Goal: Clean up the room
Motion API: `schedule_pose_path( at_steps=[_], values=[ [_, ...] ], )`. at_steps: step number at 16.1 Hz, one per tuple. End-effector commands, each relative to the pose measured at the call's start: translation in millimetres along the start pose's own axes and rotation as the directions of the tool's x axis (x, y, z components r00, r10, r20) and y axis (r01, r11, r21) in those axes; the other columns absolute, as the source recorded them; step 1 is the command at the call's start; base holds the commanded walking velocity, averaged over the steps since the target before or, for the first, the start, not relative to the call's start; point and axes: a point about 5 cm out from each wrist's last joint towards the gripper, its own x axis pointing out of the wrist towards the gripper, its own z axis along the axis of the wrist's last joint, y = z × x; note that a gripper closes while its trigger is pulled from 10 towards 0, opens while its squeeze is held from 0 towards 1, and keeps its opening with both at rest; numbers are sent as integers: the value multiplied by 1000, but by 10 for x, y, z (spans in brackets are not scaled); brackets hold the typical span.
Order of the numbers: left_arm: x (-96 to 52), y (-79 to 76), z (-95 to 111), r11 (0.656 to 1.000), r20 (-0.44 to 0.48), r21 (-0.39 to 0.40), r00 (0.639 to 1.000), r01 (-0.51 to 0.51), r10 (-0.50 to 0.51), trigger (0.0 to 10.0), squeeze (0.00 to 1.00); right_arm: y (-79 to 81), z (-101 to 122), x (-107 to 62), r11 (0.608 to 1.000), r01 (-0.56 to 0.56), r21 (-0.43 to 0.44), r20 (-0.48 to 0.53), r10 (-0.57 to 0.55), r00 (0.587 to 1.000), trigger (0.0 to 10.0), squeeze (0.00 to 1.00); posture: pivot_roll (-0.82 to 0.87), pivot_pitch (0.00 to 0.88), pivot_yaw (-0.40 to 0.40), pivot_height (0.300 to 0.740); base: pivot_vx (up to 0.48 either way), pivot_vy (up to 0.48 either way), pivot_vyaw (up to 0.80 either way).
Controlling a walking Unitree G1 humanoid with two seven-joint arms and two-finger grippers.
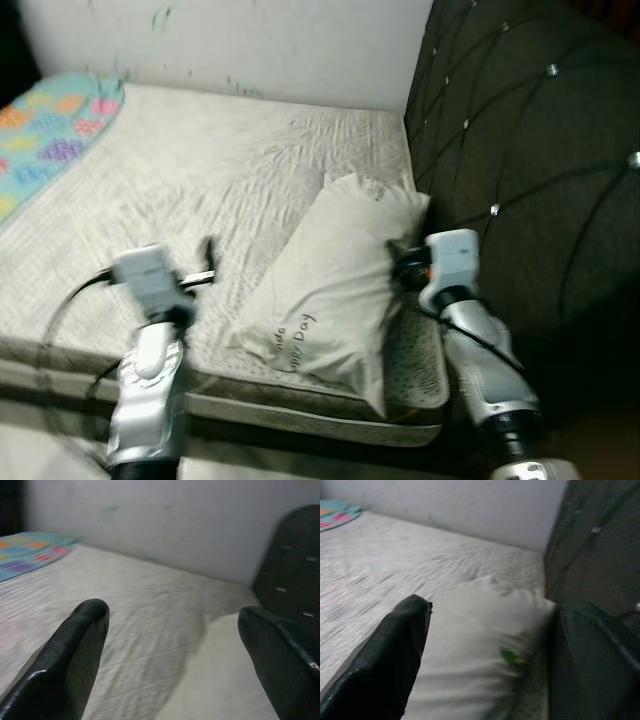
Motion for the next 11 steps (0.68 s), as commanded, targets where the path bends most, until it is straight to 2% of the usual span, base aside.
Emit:
schedule_pose_path(
  at_steps=[1, 3, 5, 7, 9, 11],
  values=[
    [19, -54, -56, 999, -31, 15, 999, 34, -33, 10000, 0, -101, 67, -13, 999, 47, 9, 31, -47, 998, 10000, 0, -53, 0, 26, 740, 0, 0, 0],
    [50, -86, -35, 998, -26, 14, 998, 61, -61, 10000, 0, -175, 49, -66, 996, 91, 13, 31, -92, 995, 10000, 0, -68, 0, 54, 740, 0, 0, 0],
    [30, -49, -19, 998, -17, 12, 998, 60, -60, 10000, 0, -193, 35, -114, 994, 104, 14, 30, -105, 994, 10000, 0, -63, 0, 52, 740, 0, 0, 0],
    [-60, 50, 18, 999, -5, 18, 999, 50, -50, 10000, 0, -192, 68, -123, 995, 101, 18, 35, -102, 994, 10000, 0, -46, 0, 32, 740, 0, 0, 0],
    [-168, 241, -91, 999, -45, 39, 999, 10, -8, 10000, 0, -142, 59, -103, 997, 76, 19, 28, -76, 997, 10000, 0, -38, 0, 9, 740, 0, 0, 0],
    [-230, 309, -104, 1000, -59, 12, 998, -21, 22, 10000, 0, -121, 58, -120, 998, 54, 10, 19, -54, 998, 10000, 0, -29, 0, -20, 740, 0, 0, 0]
  ],
)
